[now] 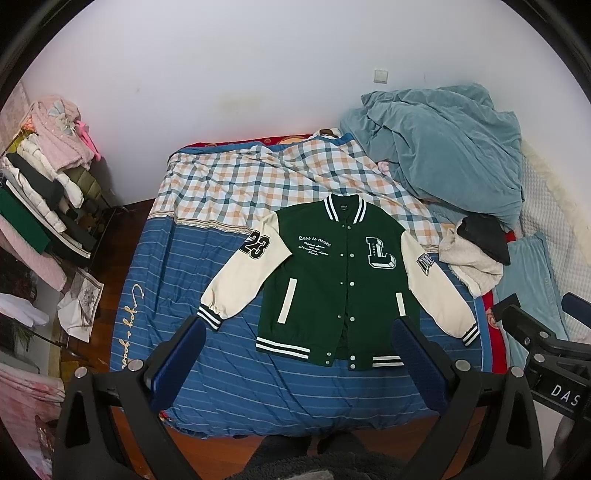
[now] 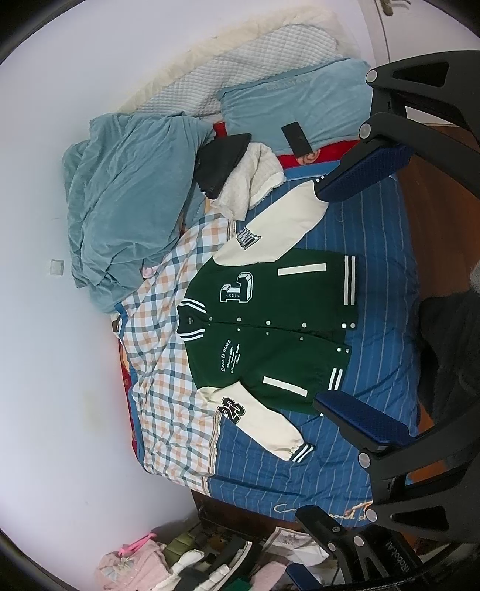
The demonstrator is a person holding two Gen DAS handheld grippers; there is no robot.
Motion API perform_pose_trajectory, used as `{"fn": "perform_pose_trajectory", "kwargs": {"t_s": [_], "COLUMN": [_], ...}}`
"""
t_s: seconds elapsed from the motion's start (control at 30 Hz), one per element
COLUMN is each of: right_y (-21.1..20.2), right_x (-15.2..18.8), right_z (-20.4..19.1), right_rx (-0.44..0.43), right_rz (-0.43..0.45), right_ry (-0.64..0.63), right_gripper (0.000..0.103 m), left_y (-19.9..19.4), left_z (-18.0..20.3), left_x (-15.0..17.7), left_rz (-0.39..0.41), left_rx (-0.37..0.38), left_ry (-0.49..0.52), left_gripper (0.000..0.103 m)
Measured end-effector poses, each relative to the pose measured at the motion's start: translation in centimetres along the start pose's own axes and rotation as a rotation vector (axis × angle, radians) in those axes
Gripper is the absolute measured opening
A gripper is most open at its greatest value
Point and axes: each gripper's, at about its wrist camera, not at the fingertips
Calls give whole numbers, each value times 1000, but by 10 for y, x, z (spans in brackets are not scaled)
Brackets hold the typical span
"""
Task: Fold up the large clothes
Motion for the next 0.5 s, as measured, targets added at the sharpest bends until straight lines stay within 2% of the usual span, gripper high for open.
{"fn": "perform_pose_trajectory", "kwargs": {"t_s": [0.5], "right_y": [2], "right_x": [2], "right_z": [0], "right_rx": [0], "right_rz": [5], "right_ry": [-2], "right_gripper": [103], "left_y": [0], "left_z": [-1], "left_x": [1], "left_rz": [4], "left_rx": [3], "left_ry": [0], "left_gripper": [103]}}
Point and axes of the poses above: each gripper's, at about its wrist camera, not at the fingertips, and y roughly the way its jaws point, z to its right, x to its underside, and after that the axes turned 12 degrees about -z, right-handed
